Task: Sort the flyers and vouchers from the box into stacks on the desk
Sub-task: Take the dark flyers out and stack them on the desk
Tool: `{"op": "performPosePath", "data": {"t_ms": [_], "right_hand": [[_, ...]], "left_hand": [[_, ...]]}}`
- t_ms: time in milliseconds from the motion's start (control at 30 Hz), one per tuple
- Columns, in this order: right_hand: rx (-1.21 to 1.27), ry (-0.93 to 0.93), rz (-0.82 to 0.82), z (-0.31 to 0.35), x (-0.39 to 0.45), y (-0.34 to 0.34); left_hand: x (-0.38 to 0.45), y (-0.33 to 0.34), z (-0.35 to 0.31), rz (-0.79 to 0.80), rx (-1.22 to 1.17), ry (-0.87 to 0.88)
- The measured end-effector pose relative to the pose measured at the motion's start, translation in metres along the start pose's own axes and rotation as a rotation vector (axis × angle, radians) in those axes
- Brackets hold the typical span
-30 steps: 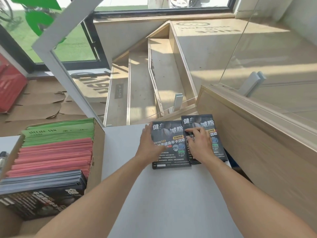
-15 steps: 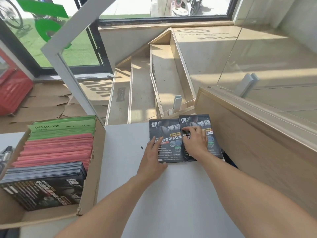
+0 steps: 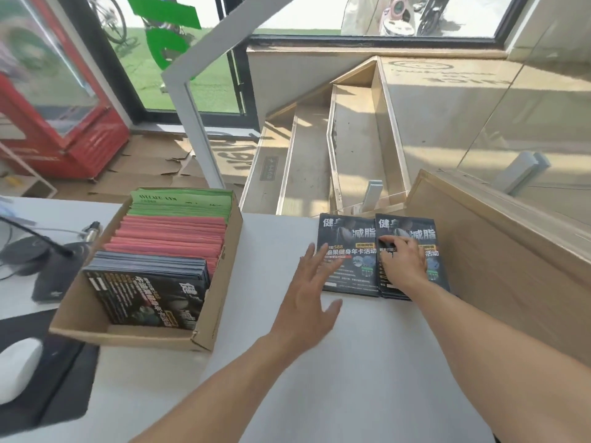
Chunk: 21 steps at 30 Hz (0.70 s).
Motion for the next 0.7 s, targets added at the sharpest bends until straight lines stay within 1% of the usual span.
{"op": "performPosePath", "data": {"t_ms": [67, 133, 200, 233, 267, 300, 367, 433, 467, 533, 600, 700], "right_hand": [[0.023, 0.040, 0.023, -0.002, 0.001, 0.000], [0.086, 0.085, 0.020, -0.002, -0.002, -0.003], [0.161, 0.105, -0.051, 0.019, -0.015, -0.008], [0.201, 0.080, -0.095, 0.043, -0.027, -0.011], [0.254, 0.014, -0.121, 0.077, -0.043, -0.012], [0.314, -0.094, -0.126, 0.119, -0.064, -0.011], [0.365, -0.367, -0.107, 0.204, -0.118, 0.000], [0.255, -0.602, -0.120, 0.275, -0.176, 0.020], [0.169, -0.677, -0.151, 0.299, -0.197, 0.032], [0.003, -0.731, -0.255, 0.324, -0.224, 0.052], [-0.107, -0.693, -0.332, 0.328, -0.234, 0.063], [-0.178, -0.638, -0.401, 0.325, -0.244, 0.067]], "left_hand": [[-0.020, -0.042, -0.019, -0.125, -0.015, 0.104], [-0.037, -0.095, -0.023, -0.255, 0.006, 0.149], [-0.053, -0.154, -0.013, -0.365, 0.057, 0.128], [-0.059, -0.182, -0.002, -0.398, 0.089, 0.085], [-0.064, -0.208, 0.013, -0.407, 0.130, 0.020], [-0.068, -0.230, 0.028, -0.387, 0.187, -0.055], [-0.076, -0.260, 0.059, -0.277, 0.316, -0.163], [-0.084, -0.274, 0.082, -0.139, 0.398, -0.169], [-0.088, -0.277, 0.089, -0.085, 0.423, -0.150], [-0.093, -0.278, 0.097, -0.028, 0.442, -0.114], [-0.095, -0.277, 0.098, -0.041, 0.445, -0.100], [-0.093, -0.275, 0.099, -0.063, 0.465, -0.098]]}}
Point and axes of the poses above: each hand's wrist, its own x-axis towards the middle knuckle, its own y-axis out of the palm, z = x × y, the point moved 8 cm from there along x, towards the middle knuckle, and after that the axes turned 13 degrees about -x, right-handed, at the moved point
